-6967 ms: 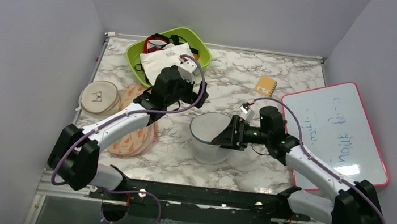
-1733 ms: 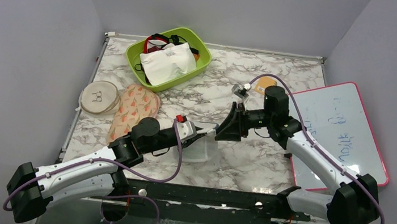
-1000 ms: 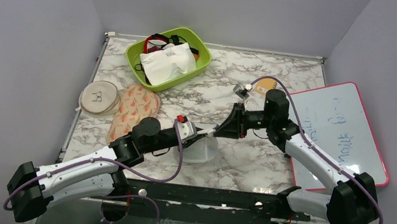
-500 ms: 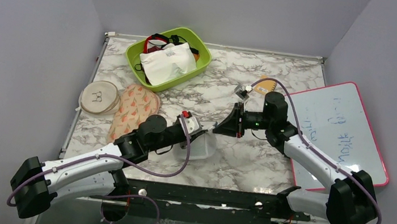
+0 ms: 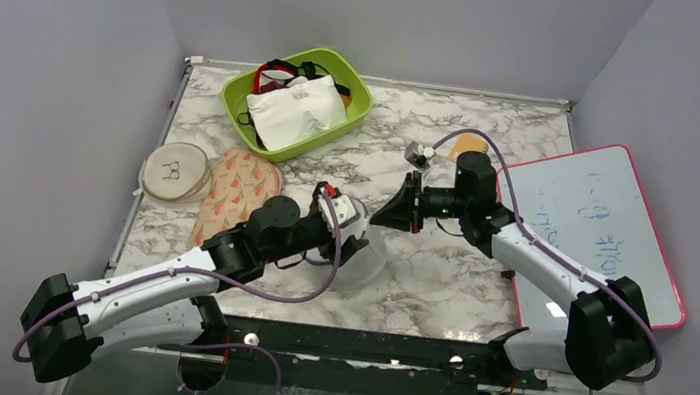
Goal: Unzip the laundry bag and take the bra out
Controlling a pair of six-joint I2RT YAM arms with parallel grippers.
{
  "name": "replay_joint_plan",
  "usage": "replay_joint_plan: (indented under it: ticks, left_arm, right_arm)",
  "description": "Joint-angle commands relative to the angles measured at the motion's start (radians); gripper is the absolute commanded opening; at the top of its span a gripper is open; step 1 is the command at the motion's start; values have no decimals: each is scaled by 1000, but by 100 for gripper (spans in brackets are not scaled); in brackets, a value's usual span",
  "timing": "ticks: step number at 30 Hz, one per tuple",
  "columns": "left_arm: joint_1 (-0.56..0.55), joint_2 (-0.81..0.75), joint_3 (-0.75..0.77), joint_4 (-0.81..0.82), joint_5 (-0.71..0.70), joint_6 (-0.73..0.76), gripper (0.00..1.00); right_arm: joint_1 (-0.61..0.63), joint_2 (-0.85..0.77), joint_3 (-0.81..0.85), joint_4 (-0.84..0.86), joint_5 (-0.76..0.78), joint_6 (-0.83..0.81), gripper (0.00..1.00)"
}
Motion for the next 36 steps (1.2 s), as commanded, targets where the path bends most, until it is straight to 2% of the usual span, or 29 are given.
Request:
replay_joint_plan:
  ticks: [1,3,6,8,12,15,22,29,34,36]
  left_arm:
    - [3,5,101,-118,42,-140,79]
    - [3,23,166,-208,-24,-250,81]
    - [3,61,244,-337,-125,-450,78]
    - [3,93,276,-401,-133,-549,70]
    - [2,148,316,-451,-84,-646,63]
    - [1,173,330,-451,-61,-639,54]
    - [1,189,324,-474,-68,-607,50]
    - [1,228,323,-473,-15,-604,36]
    - [0,227,312,-475,10,-585,35]
    - [-1,219,305,-474,25,-576,38]
  right_arm:
    - [10,5,9,-13,-2,-64,1]
    - [15,-10,-7,-33,4,-74,1]
    - [24,-40,-34,-54,18,-78,1]
    - [29,-56,-51,-60,19,-76,1]
    - [41,-77,-59,-93,33,-79,1]
    - [45,-98,-71,-90,42,-67,1]
    - [48,-102,-78,-97,41,-58,1]
    - [54,-100,-87,-98,56,-57,1]
    - [55,-88,-85,-113,70,-70,1]
    - [55,-83,-83,-124,79,-82,1]
